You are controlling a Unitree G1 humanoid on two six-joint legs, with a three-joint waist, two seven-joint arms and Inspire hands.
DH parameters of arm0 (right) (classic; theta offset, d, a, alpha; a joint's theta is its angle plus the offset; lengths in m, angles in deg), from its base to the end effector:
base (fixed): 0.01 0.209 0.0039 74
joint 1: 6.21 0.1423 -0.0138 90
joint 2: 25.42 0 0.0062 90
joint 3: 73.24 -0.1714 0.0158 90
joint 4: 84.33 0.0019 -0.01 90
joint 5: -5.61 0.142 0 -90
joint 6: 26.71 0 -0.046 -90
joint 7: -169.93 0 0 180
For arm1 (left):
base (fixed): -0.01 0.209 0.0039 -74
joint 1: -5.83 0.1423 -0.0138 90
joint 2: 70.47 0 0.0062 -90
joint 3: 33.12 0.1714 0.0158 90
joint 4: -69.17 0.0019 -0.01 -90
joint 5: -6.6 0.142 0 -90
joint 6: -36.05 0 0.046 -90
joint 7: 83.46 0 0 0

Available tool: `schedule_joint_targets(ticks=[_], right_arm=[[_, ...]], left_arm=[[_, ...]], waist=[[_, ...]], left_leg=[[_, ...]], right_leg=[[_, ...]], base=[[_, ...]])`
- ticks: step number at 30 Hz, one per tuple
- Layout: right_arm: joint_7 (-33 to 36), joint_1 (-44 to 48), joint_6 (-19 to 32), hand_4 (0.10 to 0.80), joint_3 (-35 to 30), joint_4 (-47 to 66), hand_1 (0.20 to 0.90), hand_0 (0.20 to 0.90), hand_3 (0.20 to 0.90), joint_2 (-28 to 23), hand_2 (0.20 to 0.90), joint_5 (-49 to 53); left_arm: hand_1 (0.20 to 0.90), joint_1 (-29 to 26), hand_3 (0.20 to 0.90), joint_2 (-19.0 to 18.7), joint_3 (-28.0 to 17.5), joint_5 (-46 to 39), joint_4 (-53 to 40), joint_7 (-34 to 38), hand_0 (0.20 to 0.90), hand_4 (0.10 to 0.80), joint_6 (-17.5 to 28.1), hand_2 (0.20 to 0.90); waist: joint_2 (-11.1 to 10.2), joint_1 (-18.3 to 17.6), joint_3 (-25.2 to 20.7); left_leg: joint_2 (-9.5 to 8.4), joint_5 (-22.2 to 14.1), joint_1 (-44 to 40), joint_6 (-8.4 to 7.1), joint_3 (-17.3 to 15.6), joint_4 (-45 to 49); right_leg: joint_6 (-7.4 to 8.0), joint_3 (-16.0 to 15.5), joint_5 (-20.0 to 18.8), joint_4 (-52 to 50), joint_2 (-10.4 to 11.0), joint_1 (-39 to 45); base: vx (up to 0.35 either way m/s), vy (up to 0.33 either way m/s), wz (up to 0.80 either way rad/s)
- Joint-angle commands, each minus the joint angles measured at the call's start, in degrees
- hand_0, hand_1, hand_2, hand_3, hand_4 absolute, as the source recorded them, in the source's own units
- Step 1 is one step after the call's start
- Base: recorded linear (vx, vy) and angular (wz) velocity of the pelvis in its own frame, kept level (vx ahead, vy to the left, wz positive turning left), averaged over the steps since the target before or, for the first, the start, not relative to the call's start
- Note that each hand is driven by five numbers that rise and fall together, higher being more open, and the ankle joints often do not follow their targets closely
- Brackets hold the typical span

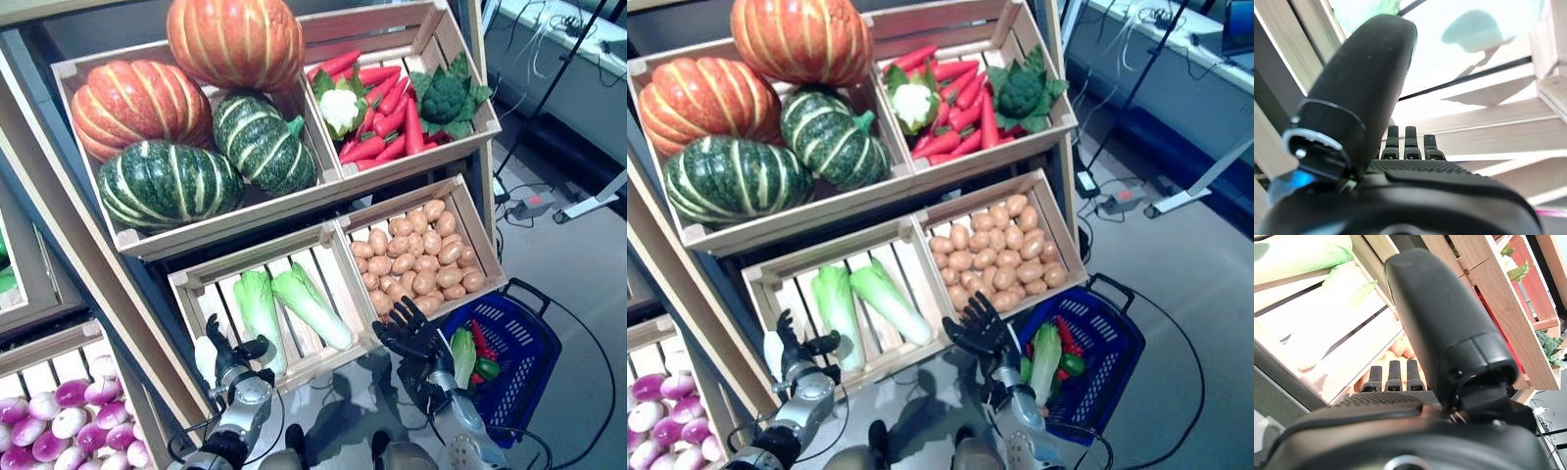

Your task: Put vegetables into the basket

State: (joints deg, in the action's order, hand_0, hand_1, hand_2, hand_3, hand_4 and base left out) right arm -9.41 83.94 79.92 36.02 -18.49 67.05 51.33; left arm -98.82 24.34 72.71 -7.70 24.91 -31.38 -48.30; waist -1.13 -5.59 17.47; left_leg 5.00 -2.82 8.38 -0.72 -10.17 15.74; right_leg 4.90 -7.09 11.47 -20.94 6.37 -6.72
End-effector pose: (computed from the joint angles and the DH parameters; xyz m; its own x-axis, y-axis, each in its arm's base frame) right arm 0.1832 -0.1555 -0.0163 0.9700 0.0601 -0.2354 0.0556 0.8884 0.4557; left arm 0.2186 0.1589 -0.0311 0.6606 0.7086 -0.2478 -0.5950 0.6956 0.4027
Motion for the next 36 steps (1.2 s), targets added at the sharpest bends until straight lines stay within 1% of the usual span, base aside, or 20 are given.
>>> schedule_joint_targets(ticks=[1, 5, 9, 13, 15, 17, 20, 24, 30, 32, 36], right_arm=[[-0.1, 1.8, 6.5, 0.800, 2.3, 9.2, 0.900, 0.900, 0.900, -0.7, 0.900, 2.7], [-0.5, 2.6, 6.4, 0.800, 3.3, 8.6, 0.900, 0.900, 0.900, -1.1, 0.900, 2.4], [-1.1, 2.8, 6.3, 0.800, 2.9, 8.2, 0.900, 0.900, 0.900, -1.7, 0.900, 2.9], [-1.3, 2.8, 6.6, 0.800, 2.3, 8.2, 0.900, 0.900, 0.900, -2.3, 0.900, 3.4], [-1.2, 3.4, 6.3, 0.800, 2.0, 8.6, 0.900, 0.900, 0.900, -3.0, 0.900, 3.6], [-1.1, 3.6, 6.0, 0.800, 1.7, 8.9, 0.900, 0.900, 0.900, -3.4, 0.900, 3.5], [-0.6, 4.0, 5.3, 0.800, 1.5, 9.1, 0.900, 0.900, 0.900, -4.0, 0.900, 3.6], [-1.0, 4.6, 4.4, 0.800, 0.9, 8.1, 0.900, 0.900, 0.900, -4.7, 0.900, 5.3], [0.0, 6.0, 2.0, 0.800, 1.1, 8.3, 0.900, 0.900, 0.900, -5.3, 0.900, 5.4], [0.5, 6.6, 1.8, 0.800, 1.1, 8.2, 0.900, 0.900, 0.900, -6.0, 0.900, 5.7], [1.0, 7.4, 0.9, 0.800, 0.0, 8.1, 0.900, 0.900, 0.900, -7.5, 0.900, 6.1]], left_arm=[[0.900, -6.3, 0.900, -2.4, 1.4, 1.3, -0.3, 4.8, 0.900, 0.800, 2.1, 0.900], [0.900, -8.1, 0.900, -2.5, 1.8, 0.5, -0.2, 6.1, 0.900, 0.800, 2.3, 0.900], [0.900, -9.7, 0.900, -2.8, 1.9, 0.8, 0.2, 6.5, 0.900, 0.800, 2.2, 0.900], [0.900, -11.0, 0.900, -3.5, 2.1, 1.1, 0.7, 7.1, 0.900, 0.800, 2.0, 0.900], [0.900, -12.4, 0.900, -4.6, 1.7, 2.3, 1.4, 6.7, 0.900, 0.800, 2.4, 0.900], [0.900, -13.2, 0.900, -5.3, 1.8, 3.3, 1.8, 6.9, 0.900, 0.800, 2.1, 0.900], [0.900, -14.3, 0.900, -6.2, 1.5, 1.7, 2.7, 7.5, 0.900, 0.800, 1.3, 0.900], [0.900, -15.8, 0.900, -7.7, 0.4, 0.2, 4.5, 6.4, 0.900, 0.800, 1.9, 0.900], [0.900, -18.8, 0.900, -9.8, -0.5, -2.1, 6.3, 4.9, 0.900, 0.800, 1.9, 0.900], [0.900, -20.0, 0.900, -10.9, -0.5, -1.9, 7.1, 3.2, 0.900, 0.800, 2.2, 0.900], [0.900, -23.0, 0.900, -14.5, -0.3, -2.4, 7.9, 0.6, 0.900, 0.800, 1.7, 0.900]], waist=[[-1.2, -2.0, 0.2], [-1.8, -2.3, 1.7], [-2.3, -2.4, 2.4], [-2.9, -2.5, 3.2], [-3.1, -2.7, 3.7], [-3.2, -2.9, 3.9], [-3.2, -3.2, 4.3], [-3.2, -3.6, 4.9], [-3.5, -4.2, 5.6], [-3.6, -4.4, 5.7], [-3.7, -4.8, 6.0]], left_leg=[[2.60, -10.8, 2.7, 0.92, -1.7, 15.9], [3.78, -13.8, 7.4, 1.46, -1.3, 23.1], [4.67, -16.5, 11.4, 2.14, -0.3, 29.6], [4.83, -18.9, 15.6, 2.75, 1.1, 35.8], [5.10, -20.1, 18.3, 2.95, 1.9, 39.2], [5.32, -20.6, 19.6, 2.87, 2.1, 40.7], [5.50, -21.5, 21.8, 2.81, 2.7, 43.3], [5.69, -22.7, 26.0, 2.54, 3.6, 47.9], [6.03, -23.2, 30.7, 2.08, 4.4, 51.5], [6.13, -23.3, 31.9, 1.86, 4.7, 52.4], [6.47, -23.4, 35.0, 1.50, 5.1, 54.2]], right_leg=[[-3.22, 1.0, -0.2, -7.7, 1.6, -4.0], [-3.63, 0.7, 2.6, -15.8, 2.5, -9.0], [-3.97, 0.5, 4.9, -22.4, 3.6, -13.1], [-4.10, 0.8, 6.7, -28.4, 4.5, -17.5], [-4.23, 1.1, 7.7, -31.6, 4.6, -20.4], [-4.22, 1.3, 8.0, -32.8, 4.6, -21.8], [-4.15, 1.8, 8.8, -35.4, 4.5, -24.4], [-4.22, 2.3, 9.9, -39.1, 4.4, -28.5], [-3.96, 2.6, 10.9, -43.0, 3.9, -33.3], [-3.96, 2.6, 11.1, -43.9, 3.9, -34.4], [-3.76, 2.7, 11.1, -45.4, 3.6, -37.4]], base=[[-0.050, 0.048, 0.03], [-0.076, 0.039, 0.04], [-0.050, 0.019, -0.02], [-0.055, -0.006, -0.03], [-0.081, -0.004, 0.05], [-0.051, 0.005, 0.02], [-0.038, 0.014, -0.04], [-0.044, 0.009, -0.07], [-0.035, -0.001, 0.01], [0.000, 0.000, 0.00], [-0.015, 0.009, -0.04]])
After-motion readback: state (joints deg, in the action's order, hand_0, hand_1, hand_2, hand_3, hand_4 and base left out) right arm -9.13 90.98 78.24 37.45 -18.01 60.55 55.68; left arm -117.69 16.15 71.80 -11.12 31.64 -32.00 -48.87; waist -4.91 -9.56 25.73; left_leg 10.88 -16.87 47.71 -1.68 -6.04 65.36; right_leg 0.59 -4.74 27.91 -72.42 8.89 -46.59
